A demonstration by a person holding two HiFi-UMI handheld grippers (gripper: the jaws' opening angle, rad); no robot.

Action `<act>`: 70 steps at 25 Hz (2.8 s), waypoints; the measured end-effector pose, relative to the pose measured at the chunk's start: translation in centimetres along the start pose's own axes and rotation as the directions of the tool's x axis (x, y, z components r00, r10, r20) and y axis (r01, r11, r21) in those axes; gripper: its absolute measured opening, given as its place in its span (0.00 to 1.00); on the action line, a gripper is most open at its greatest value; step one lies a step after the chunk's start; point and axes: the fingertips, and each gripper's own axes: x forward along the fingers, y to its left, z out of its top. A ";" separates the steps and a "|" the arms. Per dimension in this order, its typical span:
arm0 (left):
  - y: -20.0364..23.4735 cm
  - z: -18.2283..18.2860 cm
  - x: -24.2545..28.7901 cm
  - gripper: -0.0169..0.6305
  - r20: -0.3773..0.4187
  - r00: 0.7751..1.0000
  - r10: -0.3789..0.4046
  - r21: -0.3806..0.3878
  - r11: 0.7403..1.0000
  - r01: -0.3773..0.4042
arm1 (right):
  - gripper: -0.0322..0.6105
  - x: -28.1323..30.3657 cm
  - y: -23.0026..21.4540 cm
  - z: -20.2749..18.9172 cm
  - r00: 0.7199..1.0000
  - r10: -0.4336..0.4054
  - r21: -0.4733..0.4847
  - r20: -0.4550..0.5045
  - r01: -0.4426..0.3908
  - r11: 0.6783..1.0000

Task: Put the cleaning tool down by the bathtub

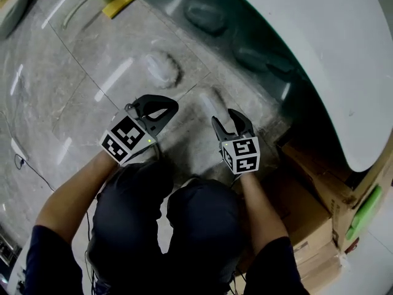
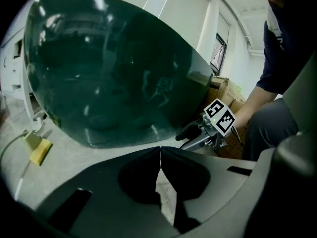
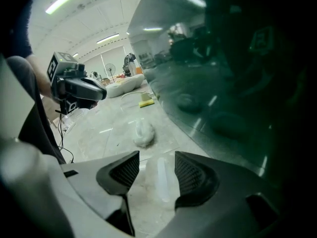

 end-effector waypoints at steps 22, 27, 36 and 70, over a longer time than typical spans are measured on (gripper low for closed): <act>-7.3 20.4 -15.3 0.07 0.042 0.999 0.002 0.034 0.999 -0.004 | 0.39 -21.8 5.3 20.1 0.994 -0.023 0.021 0.108 0.020 1.000; -9.4 24.6 -19.3 0.08 0.073 0.997 0.036 0.020 0.999 -0.038 | 0.39 -26.7 6.2 24.4 0.986 -0.041 0.057 0.159 0.032 0.998; -12.9 31.7 -26.3 0.07 0.137 0.988 0.070 -0.009 0.998 -0.069 | 0.38 -35.5 9.1 32.2 0.971 -0.031 0.043 0.236 0.021 0.999; -24.6 54.2 -45.8 0.08 0.453 0.877 0.160 0.052 0.977 -0.205 | 0.35 -62.3 18.2 50.7 0.844 0.012 -0.075 0.536 0.033 0.997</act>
